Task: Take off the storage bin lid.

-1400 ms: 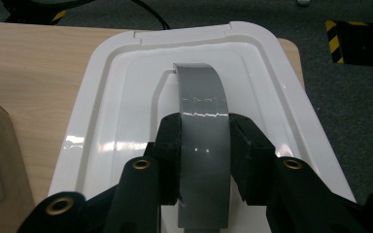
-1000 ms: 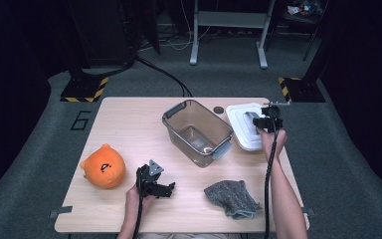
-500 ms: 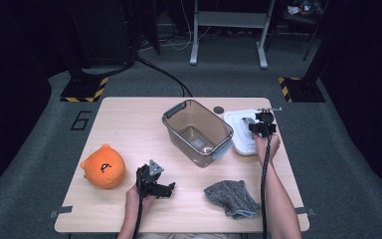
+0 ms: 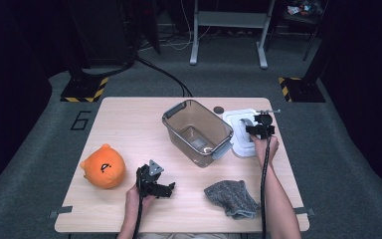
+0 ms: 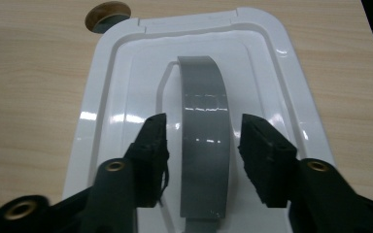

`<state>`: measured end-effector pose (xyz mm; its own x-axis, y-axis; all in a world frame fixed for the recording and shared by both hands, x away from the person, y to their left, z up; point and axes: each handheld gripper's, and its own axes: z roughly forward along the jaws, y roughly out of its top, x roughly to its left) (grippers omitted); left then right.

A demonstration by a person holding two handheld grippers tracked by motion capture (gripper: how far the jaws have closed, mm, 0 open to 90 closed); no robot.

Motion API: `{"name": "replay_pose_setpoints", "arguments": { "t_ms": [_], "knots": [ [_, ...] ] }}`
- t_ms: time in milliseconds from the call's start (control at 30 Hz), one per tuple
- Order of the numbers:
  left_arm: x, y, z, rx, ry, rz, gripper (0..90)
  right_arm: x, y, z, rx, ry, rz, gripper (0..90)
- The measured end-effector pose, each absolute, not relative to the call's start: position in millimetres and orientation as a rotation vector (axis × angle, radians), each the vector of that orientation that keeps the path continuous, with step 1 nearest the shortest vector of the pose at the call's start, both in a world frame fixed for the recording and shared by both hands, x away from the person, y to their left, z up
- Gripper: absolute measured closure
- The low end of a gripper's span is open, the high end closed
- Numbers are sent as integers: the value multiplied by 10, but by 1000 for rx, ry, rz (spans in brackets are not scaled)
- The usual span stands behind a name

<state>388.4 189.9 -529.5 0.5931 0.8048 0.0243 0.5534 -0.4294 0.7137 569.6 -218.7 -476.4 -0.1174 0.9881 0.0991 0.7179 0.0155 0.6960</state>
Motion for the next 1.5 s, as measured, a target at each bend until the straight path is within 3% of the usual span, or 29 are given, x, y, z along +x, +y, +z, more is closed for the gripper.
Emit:
{"name": "replay_pose_setpoints", "arguments": {
  "t_ms": [233,367,900,1500],
  "knots": [
    [3883,1897,-5296,2146,1070,482,19,5511,-2239,-4679,1693,1917,928,230],
    [3883,1898,-5295,2147,1070,482,18,5364,-2279,-4652,1627,1947,960,154],
    [3890,1898,-5299,2142,1077,481,12,4716,-2348,-4698,1498,2010,981,45],
    [3899,1922,-5298,2151,1057,462,13,4182,-2431,-5118,1452,2043,903,0]
  ]
}}
